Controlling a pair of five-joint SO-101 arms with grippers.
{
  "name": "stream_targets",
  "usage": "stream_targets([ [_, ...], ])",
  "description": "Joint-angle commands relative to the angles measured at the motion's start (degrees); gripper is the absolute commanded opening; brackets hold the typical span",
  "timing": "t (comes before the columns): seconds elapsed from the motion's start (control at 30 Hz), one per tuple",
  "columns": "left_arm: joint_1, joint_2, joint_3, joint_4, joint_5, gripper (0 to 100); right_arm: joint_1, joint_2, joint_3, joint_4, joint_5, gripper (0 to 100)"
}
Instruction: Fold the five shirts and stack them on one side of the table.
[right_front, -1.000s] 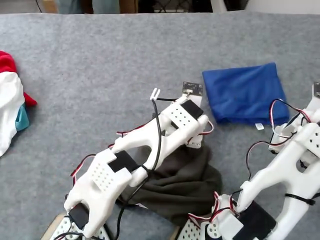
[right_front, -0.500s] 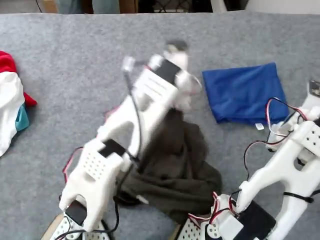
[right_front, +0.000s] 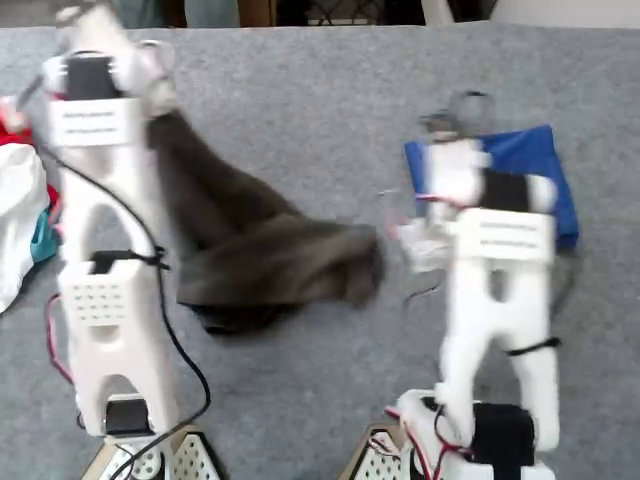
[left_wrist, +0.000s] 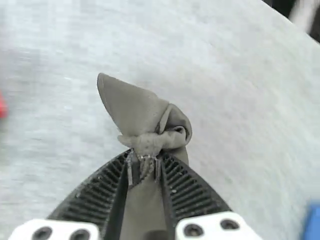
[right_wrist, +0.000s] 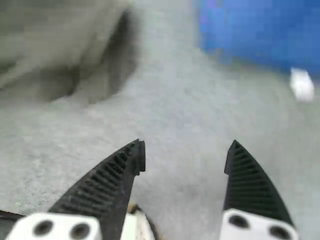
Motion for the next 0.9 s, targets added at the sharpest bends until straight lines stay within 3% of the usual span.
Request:
stream_targets([
  [0.0, -8.22, 0.26, -0.22, 0.09, -0.09, 3, -15.91, -0.92, 1.27, -6.24, 0.09, 26.5],
  [0.2, -16.75, 6.42, 4.26, 0.09, -0.26, 3, -28.75, 5.05, 12.26, -30.42, 0.7, 26.5],
  [0.3, -19.91, 10.2, 7.34, 0.09, -0.44, 3, -31.65, 10.07, 14.9, -41.41, 1.93, 26.5],
  [0.5, -21.41, 17.58, 7.34, 0.0, -0.53, 3, -33.32, 22.64, 14.81, -53.54, 2.9, 26.3],
  [0.6, -21.32, 20.04, 3.74, 0.09, -0.53, 3, -33.14, 30.64, 12.62, -54.59, 5.19, 25.7],
  [0.67, -21.49, 20.84, 2.15, 0.18, -0.53, 3, -32.79, 34.42, 9.89, -53.63, 4.57, 18.8],
  [0.73, -21.76, 21.1, 1.19, 0.18, -0.53, 3, -31.47, 34.86, 5.58, -49.32, 1.93, 3.4],
  [0.87, -21.85, 21.1, -0.4, 0.18, -0.62, 3, -26.37, 33.8, -4.88, -35.96, -2.29, 1.7],
])
